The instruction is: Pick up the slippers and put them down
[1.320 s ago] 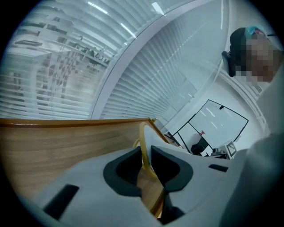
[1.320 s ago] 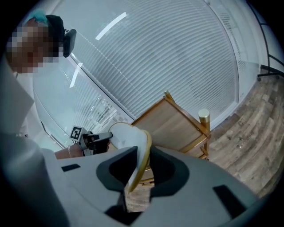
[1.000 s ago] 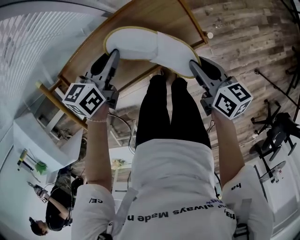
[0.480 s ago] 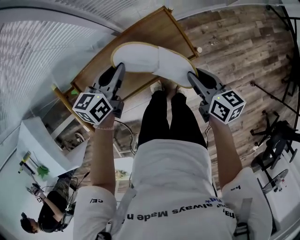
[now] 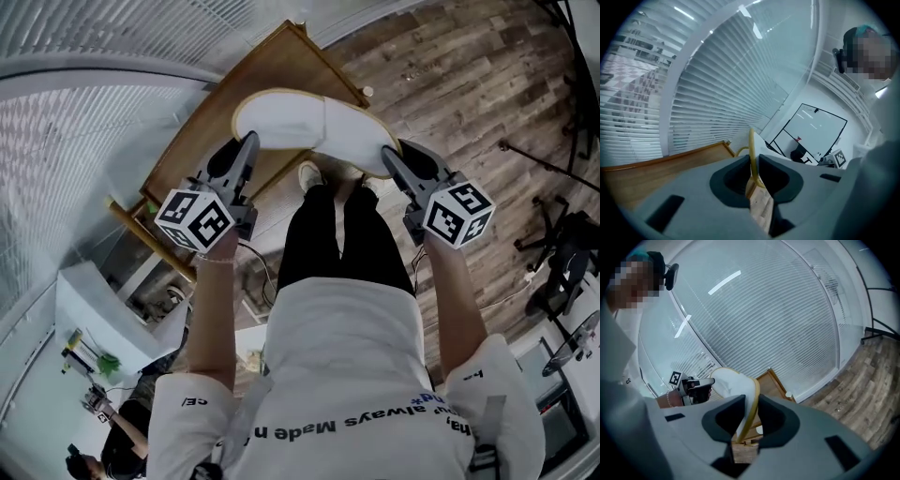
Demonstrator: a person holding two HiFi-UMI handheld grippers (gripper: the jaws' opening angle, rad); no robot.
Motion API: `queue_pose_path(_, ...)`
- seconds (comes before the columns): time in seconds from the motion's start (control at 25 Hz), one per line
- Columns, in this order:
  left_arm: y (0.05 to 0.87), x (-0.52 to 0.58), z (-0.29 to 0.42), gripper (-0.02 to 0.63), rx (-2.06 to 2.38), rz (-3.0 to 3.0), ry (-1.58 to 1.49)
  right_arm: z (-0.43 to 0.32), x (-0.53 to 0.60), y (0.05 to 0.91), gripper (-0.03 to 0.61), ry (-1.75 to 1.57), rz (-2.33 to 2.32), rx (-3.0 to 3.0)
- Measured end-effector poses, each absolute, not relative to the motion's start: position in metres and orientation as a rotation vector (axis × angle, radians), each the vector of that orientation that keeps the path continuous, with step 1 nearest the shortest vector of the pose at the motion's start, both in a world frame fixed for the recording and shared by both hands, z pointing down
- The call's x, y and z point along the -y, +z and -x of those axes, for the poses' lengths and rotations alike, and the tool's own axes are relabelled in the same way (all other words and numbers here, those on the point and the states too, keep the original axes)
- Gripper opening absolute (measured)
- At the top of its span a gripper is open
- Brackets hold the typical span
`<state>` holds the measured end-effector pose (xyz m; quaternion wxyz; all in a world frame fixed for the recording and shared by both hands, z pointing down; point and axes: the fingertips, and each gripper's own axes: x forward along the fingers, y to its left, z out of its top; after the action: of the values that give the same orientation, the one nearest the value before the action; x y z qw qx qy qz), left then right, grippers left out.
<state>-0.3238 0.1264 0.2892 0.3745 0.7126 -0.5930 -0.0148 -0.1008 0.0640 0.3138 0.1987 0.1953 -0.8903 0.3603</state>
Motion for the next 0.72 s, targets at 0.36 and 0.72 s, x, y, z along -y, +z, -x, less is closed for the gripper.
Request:
queue_pose_path(0.36,0.283,-0.07,0.224,0.057,1.342,-1.968,0.033,-0.007,-0.047,0.306,0.084,1.045,-0.784,2.48)
queue_pose_path(0.72,0.281,-0.024,0.117,0.057,1.246,-2.035,0.107,-0.114,-0.025,0.307,0.084,1.099,-0.924,2.476)
